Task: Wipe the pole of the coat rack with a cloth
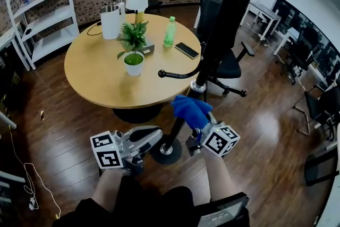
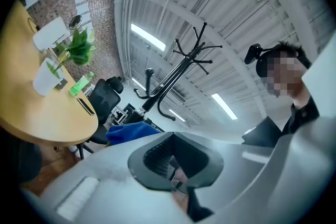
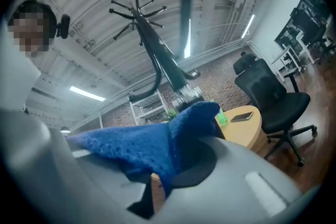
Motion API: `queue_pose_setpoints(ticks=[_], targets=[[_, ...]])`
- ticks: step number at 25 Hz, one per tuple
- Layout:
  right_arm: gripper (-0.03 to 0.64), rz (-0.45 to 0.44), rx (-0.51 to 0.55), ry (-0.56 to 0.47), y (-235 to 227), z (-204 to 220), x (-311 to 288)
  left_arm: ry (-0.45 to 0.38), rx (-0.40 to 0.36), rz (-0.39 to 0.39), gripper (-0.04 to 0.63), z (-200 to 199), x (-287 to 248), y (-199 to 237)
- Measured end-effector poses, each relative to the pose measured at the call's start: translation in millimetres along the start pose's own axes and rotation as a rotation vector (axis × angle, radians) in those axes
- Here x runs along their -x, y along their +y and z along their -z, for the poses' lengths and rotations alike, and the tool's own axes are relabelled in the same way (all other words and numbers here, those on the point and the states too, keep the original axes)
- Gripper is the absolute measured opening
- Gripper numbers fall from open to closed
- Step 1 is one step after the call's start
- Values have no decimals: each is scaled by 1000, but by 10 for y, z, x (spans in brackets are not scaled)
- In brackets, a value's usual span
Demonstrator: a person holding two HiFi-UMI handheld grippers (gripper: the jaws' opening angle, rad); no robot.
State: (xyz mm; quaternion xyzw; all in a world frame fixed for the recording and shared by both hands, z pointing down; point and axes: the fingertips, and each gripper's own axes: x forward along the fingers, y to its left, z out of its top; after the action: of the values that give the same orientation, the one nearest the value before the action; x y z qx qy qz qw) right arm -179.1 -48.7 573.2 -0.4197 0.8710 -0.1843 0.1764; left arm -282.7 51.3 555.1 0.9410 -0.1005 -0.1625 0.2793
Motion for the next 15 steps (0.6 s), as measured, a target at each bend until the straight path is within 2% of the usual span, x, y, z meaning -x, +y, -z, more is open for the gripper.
queue_pose_setpoints(ticks=[4,8,11,15], targets=[[21,-15,0,-38,850,-840,303,4,19,-3,3,-682,-142,-757],[21,-39,24,-113,1664,-1546,707,-4,16,24,3,-1134,-241,-1444],[21,-62,96,-153,2083,-1860,940,-27,-12,63,3,-1320,-276,-1810],[21,-101,125,-197,2315,-2023,1088,-71,-6,133,3,-1442,-359,-2072]])
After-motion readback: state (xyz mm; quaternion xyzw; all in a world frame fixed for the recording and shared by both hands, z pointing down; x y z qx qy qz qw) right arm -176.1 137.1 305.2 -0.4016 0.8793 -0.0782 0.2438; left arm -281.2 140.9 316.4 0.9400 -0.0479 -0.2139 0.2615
